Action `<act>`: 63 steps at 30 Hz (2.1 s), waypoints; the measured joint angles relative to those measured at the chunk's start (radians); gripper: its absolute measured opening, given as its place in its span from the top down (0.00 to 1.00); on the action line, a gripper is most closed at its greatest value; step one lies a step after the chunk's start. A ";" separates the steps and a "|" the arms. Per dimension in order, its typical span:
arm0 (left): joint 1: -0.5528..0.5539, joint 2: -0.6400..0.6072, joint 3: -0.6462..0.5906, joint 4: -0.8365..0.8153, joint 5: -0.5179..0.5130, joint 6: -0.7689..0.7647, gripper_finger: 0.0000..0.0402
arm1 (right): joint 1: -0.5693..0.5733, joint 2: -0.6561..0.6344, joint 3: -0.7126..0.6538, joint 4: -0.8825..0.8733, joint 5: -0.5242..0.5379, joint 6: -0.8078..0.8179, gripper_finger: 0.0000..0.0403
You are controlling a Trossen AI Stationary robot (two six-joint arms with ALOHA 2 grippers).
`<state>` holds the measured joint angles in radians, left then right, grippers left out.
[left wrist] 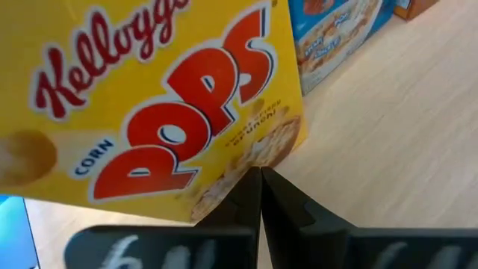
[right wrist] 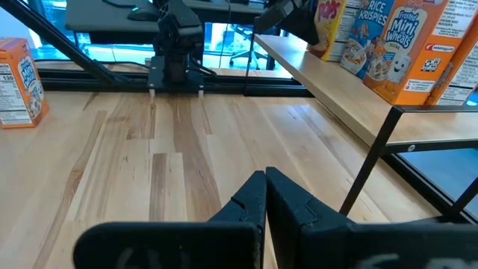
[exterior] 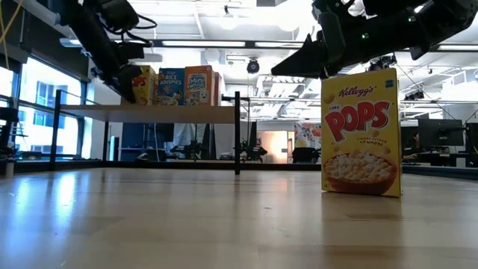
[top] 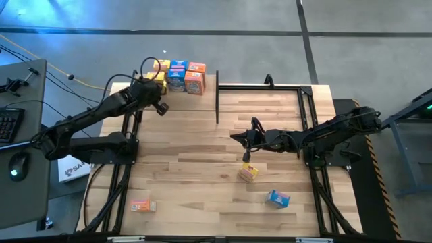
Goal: Stack cereal on shelf
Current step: Put the left yellow cereal box on the shelf aligned with the other yellow cereal box, then put the yellow cereal box on the shelf aligned with other yellow cereal boxes
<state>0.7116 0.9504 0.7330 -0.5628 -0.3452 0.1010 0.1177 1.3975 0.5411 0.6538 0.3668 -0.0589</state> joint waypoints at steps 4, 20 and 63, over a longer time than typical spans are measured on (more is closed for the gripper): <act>0.003 0.000 0.000 0.032 0.001 0.017 1.00 | 0.000 0.000 0.000 0.001 0.000 0.000 1.00; -0.014 -0.087 0.011 -0.112 -0.073 -0.143 1.00 | 0.000 0.000 0.000 0.000 0.000 0.000 1.00; -0.075 -0.331 -0.051 0.091 0.074 -0.148 1.00 | -0.023 0.000 0.000 0.000 0.031 0.044 0.99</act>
<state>0.6368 0.6190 0.6815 -0.4715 -0.2716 -0.0472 0.0947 1.3979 0.5411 0.6537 0.3976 -0.0154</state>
